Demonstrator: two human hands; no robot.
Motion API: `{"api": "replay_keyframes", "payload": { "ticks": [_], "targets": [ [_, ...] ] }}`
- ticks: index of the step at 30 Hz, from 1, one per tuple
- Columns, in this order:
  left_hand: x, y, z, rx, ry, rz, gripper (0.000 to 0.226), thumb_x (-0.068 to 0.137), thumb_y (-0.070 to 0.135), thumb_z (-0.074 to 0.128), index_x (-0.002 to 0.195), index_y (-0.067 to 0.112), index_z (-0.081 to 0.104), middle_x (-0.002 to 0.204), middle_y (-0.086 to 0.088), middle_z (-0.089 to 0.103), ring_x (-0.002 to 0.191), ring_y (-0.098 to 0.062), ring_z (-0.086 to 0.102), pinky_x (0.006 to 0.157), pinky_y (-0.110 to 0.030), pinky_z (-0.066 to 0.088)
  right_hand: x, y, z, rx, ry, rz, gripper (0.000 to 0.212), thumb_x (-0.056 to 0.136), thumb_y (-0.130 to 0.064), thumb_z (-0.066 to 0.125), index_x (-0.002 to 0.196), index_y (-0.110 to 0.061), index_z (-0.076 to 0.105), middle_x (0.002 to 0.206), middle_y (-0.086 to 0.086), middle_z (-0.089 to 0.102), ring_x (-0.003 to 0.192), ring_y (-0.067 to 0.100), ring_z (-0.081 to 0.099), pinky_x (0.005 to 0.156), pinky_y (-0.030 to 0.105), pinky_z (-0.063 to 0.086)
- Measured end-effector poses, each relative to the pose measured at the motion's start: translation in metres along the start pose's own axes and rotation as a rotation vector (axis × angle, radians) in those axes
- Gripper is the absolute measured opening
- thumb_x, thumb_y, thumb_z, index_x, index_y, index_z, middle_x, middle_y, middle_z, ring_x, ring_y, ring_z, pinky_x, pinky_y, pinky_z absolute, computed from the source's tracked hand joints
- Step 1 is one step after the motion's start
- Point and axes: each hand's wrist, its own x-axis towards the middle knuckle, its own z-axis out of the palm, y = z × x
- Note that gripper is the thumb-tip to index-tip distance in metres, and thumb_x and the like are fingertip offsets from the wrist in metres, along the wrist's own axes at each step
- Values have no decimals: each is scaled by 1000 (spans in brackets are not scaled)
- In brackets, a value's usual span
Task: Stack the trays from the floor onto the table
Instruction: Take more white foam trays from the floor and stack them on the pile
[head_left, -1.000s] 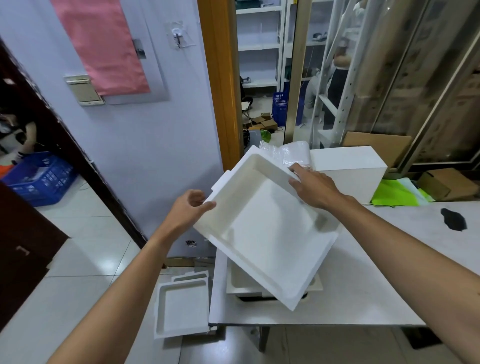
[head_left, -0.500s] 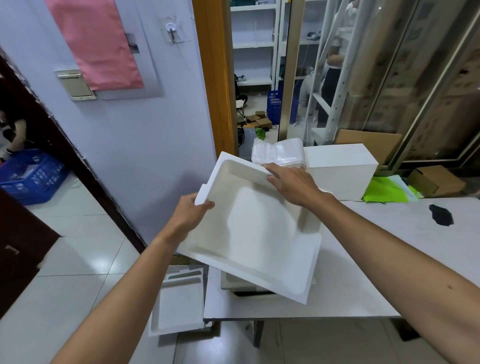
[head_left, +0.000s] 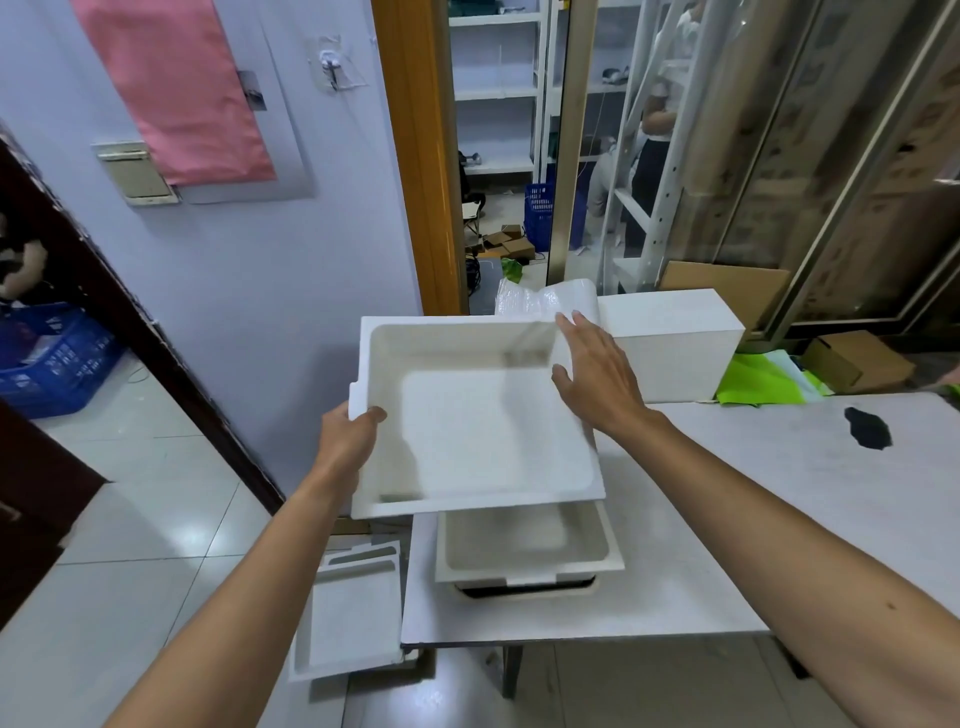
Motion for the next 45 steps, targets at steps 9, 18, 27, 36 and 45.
{"api": "replay_keyframes", "payload": {
  "ticks": [9, 18, 27, 36, 45],
  "targets": [
    [7, -6, -6, -92, 4, -96, 11, 93, 18, 61, 101, 21, 67, 99, -2, 72, 89, -25, 69, 71, -34, 54, -29, 9, 22, 350, -225, 470, 51, 88, -54, 43, 125, -23, 57, 120, 5, 67, 110, 32, 60, 88, 41, 52],
    [7, -14, -1, -83, -12, -127, 17, 89, 17, 64, 106, 18, 68, 105, -6, 73, 95, -30, 70, 84, -45, 58, -42, 16, 38, 394, -112, 535, 35, 95, -43, 47, 119, -27, 66, 111, 2, 69, 95, 27, 59, 83, 37, 52],
    [9, -20, -6, 97, -116, -52, 31, 91, 12, 61, 122, 15, 64, 113, 0, 70, 99, -26, 65, 73, -35, 51, -41, 32, 43, 334, -113, 489, 37, 98, -44, 47, 129, -29, 61, 115, 3, 69, 109, 32, 59, 83, 36, 45],
    [11, -15, -7, 205, -48, 70, 58, 93, 12, 66, 145, 15, 39, 122, -6, 58, 101, -21, 61, 68, -31, 54, -39, 48, 39, 290, -144, 449, 30, 97, -45, 49, 118, -30, 64, 111, 4, 68, 105, 32, 60, 79, 36, 43],
    [19, -35, -25, 432, 41, 113, 73, 85, 23, 74, 148, 18, 38, 139, -6, 54, 118, -29, 59, 98, -50, 53, -32, 42, 26, 191, -180, 273, 29, 100, -45, 47, 116, -30, 66, 109, 1, 71, 105, 30, 61, 75, 35, 41]
  ]
}}
